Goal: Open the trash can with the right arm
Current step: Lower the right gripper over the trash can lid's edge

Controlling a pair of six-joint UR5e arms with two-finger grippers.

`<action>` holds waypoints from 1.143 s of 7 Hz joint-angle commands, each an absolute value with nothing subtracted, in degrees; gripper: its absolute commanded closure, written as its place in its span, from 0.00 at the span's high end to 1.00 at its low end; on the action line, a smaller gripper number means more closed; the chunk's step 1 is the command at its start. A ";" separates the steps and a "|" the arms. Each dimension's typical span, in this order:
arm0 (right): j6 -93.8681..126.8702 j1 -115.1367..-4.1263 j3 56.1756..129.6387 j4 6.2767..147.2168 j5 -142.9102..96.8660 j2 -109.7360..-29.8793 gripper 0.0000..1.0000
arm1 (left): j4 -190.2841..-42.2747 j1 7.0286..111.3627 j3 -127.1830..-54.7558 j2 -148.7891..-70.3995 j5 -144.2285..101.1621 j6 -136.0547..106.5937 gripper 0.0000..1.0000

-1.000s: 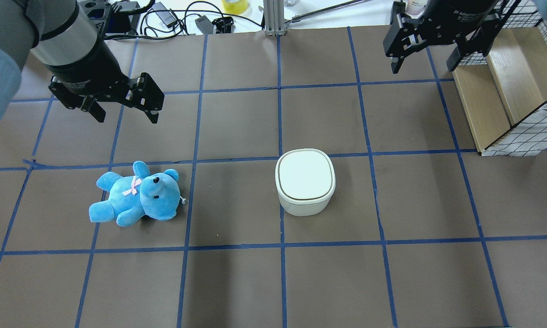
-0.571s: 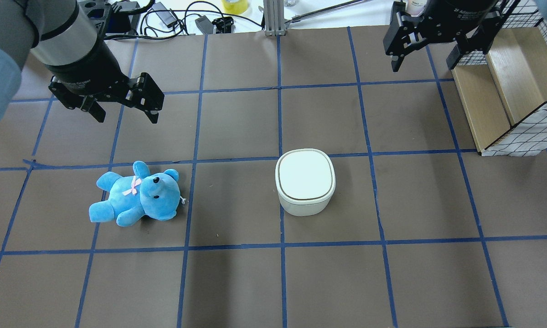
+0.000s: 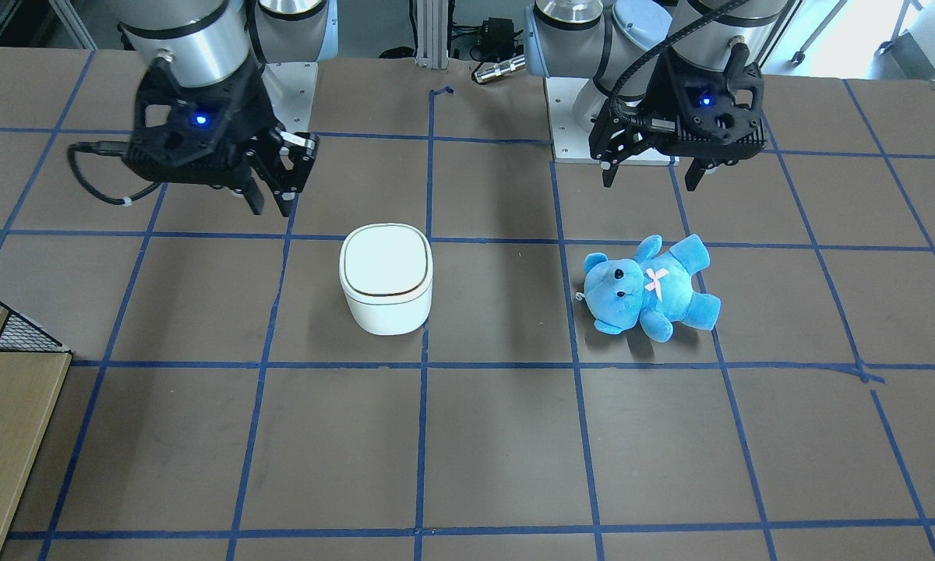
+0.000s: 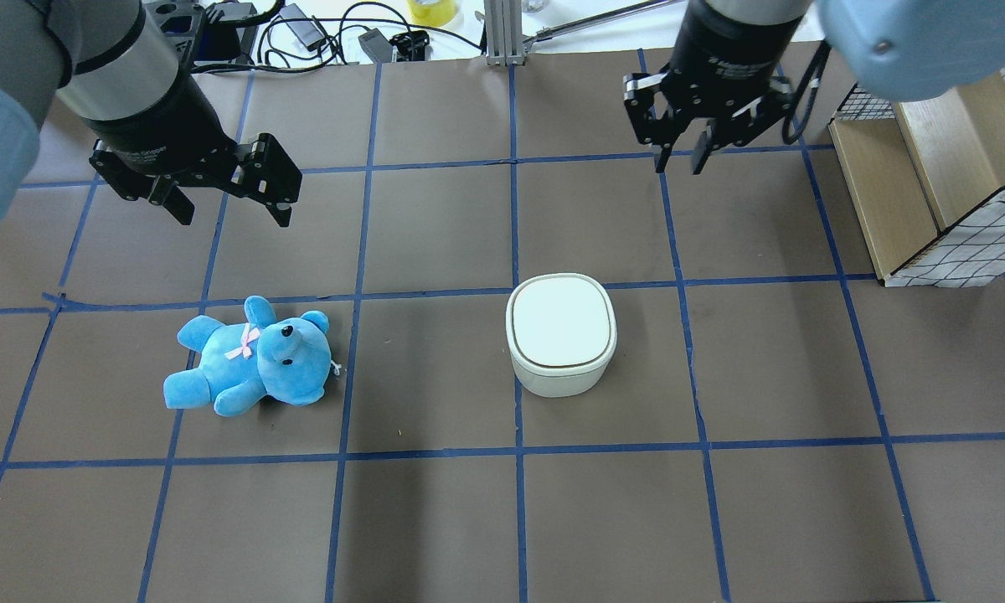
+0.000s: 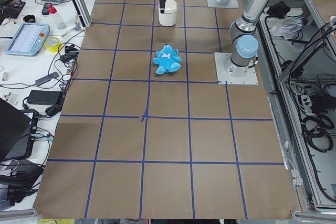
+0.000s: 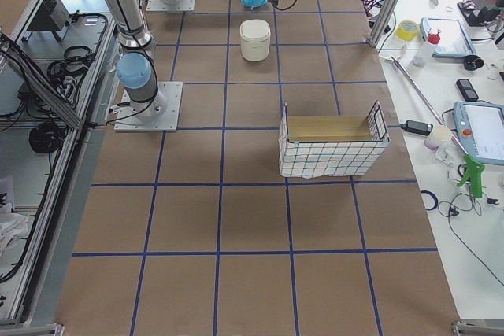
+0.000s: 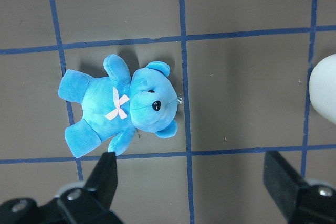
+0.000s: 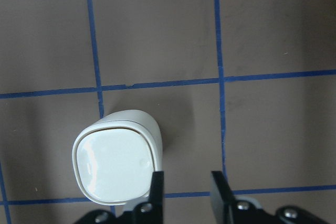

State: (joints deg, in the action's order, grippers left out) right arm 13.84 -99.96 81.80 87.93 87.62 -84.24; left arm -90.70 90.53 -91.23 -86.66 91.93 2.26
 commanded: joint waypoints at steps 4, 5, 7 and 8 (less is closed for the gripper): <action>17.40 -107.75 101.91 110.69 88.24 -80.87 0.00 | -90.70 90.53 -91.23 -86.66 91.93 2.20 1.00; 17.23 -107.75 104.04 111.35 88.42 -80.51 0.00 | -90.62 90.53 -91.23 -86.66 91.93 2.28 1.00; 17.05 -107.75 105.11 111.18 88.16 -79.98 0.00 | -90.70 90.53 -91.23 -86.66 91.93 2.20 1.00; 17.14 -107.75 105.20 111.36 88.15 -79.72 0.00 | -90.70 90.53 -91.23 -86.66 91.93 2.28 1.00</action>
